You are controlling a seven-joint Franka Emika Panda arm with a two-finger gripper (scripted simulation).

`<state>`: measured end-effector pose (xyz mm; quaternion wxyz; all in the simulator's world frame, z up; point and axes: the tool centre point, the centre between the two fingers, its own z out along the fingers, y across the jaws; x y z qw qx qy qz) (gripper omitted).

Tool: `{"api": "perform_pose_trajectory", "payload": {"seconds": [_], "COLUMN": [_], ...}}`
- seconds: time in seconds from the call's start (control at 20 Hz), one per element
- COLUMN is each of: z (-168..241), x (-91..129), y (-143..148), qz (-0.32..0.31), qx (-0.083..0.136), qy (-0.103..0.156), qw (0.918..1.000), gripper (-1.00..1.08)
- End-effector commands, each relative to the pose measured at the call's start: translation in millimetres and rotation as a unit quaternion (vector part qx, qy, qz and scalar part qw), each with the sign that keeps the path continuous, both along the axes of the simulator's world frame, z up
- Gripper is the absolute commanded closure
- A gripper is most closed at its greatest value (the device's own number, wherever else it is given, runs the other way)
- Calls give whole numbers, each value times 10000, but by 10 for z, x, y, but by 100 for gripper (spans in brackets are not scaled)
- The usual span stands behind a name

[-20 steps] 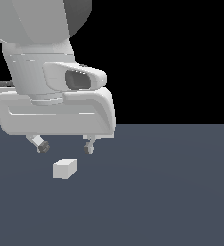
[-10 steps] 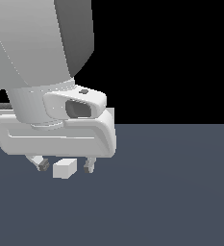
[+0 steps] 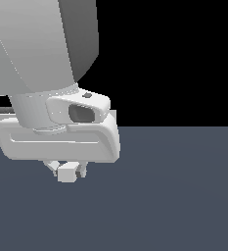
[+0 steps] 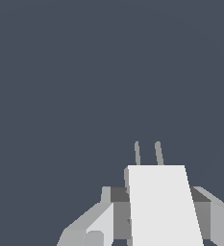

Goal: Plug the charger into the wall socket.

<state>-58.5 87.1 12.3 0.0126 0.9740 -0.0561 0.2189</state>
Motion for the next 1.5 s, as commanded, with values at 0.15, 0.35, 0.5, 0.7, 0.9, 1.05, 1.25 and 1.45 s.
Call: {"api": "perform_pose_trajectory", "payload": {"seconds": [0.15, 0.35, 0.5, 0.7, 0.9, 1.05, 1.25, 1.45], "z": [1, 38, 94, 203, 340, 451, 598, 712], "x": [1, 28, 72, 157, 268, 361, 489, 593], "y": [1, -24, -66, -142, -234, -305, -391, -454], "qz": [2, 42, 102, 217, 361, 479, 636, 761], "qx": [0, -3, -7, -15, -23, -27, -28, -23], "qy": [0, -3, -7, -14, -22, -26, -29, -28], "qw": [10000, 10000, 9999, 9998, 9993, 9988, 9980, 9971], "gripper": [108, 108, 108, 108, 108, 108, 108, 108]}}
